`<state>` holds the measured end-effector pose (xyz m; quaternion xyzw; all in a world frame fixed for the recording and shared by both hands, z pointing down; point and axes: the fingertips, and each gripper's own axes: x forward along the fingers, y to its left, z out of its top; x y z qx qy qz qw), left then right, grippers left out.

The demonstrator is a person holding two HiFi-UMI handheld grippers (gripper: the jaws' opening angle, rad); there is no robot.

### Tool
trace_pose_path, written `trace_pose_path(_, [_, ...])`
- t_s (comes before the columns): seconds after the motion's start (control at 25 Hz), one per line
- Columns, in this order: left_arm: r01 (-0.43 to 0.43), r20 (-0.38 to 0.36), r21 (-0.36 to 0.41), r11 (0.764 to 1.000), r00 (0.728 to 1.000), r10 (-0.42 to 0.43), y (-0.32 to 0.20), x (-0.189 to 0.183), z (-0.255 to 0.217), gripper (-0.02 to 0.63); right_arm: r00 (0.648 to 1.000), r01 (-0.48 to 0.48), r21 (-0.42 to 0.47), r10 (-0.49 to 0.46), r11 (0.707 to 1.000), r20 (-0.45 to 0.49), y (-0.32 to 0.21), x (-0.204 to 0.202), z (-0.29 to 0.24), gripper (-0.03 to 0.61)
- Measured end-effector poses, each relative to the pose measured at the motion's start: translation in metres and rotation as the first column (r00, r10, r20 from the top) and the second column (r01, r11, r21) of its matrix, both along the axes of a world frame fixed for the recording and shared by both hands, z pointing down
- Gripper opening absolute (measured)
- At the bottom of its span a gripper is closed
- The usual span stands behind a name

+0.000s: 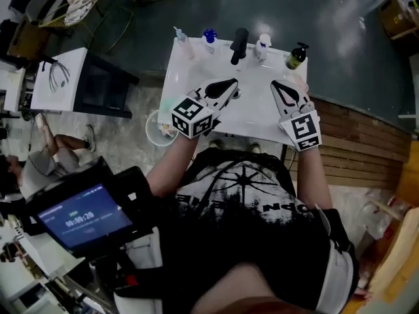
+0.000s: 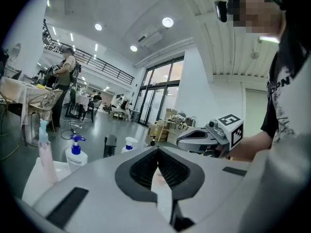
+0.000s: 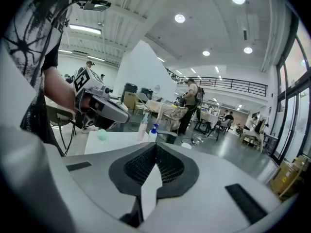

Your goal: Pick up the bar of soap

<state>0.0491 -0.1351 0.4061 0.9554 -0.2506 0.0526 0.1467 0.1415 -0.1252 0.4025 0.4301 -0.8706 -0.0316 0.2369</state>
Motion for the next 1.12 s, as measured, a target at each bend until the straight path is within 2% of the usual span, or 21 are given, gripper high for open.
trace_pose_path(0.28, [-0.082,-0.002,0.047,0.996,0.997,0.082,0.011,0.050,-0.011,0.011,0.992,-0.114,0.034,0.112,0.993,0.060,0.025,0.066,-0.012,0.015])
trace_pose_path(0.52, [-0.118,0.000,0.072,0.990,0.993,0.118,0.011,0.078,-0.023,0.011,0.983,-0.170,0.044,0.166,0.985,0.078,0.036,0.100,-0.019,0.015])
trace_pose_path(1.12, [-0.134,-0.017,0.075,0.988,0.991,0.136,0.019,0.099,-0.019,0.011,0.982,-0.173,0.043,0.169,0.984,0.080,0.045,0.117,-0.008,0.015])
